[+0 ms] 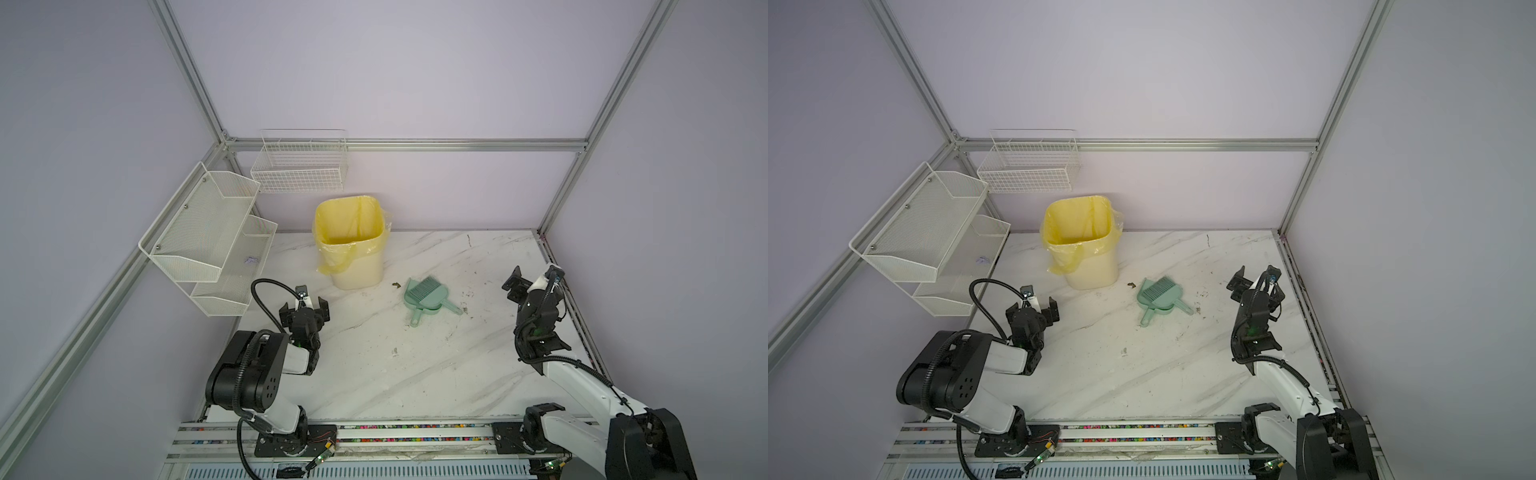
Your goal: Sweep away the paper scraps from the table
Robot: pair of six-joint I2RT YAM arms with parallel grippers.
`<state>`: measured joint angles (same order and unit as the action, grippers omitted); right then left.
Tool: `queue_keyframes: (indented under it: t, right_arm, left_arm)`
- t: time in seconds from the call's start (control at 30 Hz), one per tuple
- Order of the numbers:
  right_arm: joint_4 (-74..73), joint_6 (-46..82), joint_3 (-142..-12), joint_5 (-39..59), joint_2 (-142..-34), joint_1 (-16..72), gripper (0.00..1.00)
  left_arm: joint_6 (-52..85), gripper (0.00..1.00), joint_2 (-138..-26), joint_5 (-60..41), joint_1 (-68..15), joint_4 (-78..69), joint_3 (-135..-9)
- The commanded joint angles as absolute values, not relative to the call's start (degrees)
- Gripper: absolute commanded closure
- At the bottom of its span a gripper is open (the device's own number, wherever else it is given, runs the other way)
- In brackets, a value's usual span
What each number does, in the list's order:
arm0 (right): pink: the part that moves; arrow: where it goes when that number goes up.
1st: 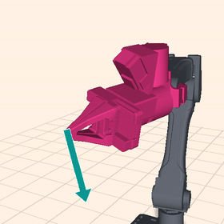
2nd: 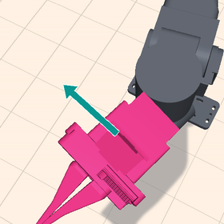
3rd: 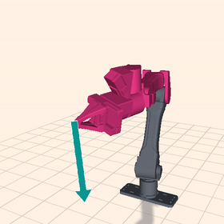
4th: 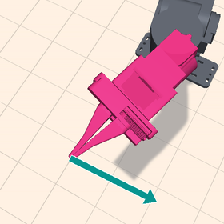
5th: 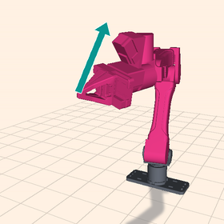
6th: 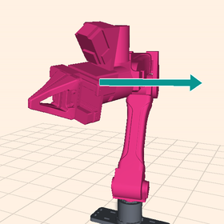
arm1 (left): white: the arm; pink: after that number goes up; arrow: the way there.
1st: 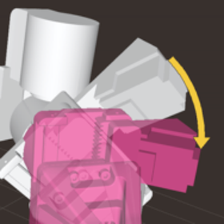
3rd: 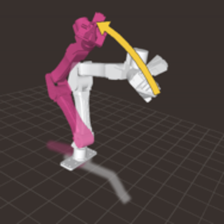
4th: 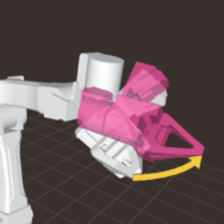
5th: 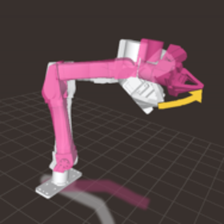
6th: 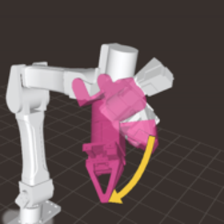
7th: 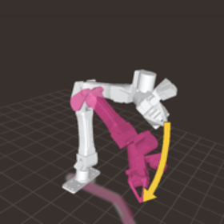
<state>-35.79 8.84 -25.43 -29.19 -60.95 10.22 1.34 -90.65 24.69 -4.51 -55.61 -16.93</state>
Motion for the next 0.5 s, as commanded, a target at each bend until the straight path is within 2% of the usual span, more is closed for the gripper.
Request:
queue_keyframes:
  t: [0.0, 0.47]
  right_arm:
    - [-45.07, 3.14, -23.66, -30.21, -62.59, 10.02, 0.03]
    - [-71.16, 2.59, -17.40, -31.80, -78.35, 9.89, 0.03]
  left_arm:
    - [0.09, 0.00, -90.30, 23.60, -4.07, -57.66, -20.49]
    - [0.17, 0.00, -90.35, 23.45, -3.85, -57.40, -20.64]
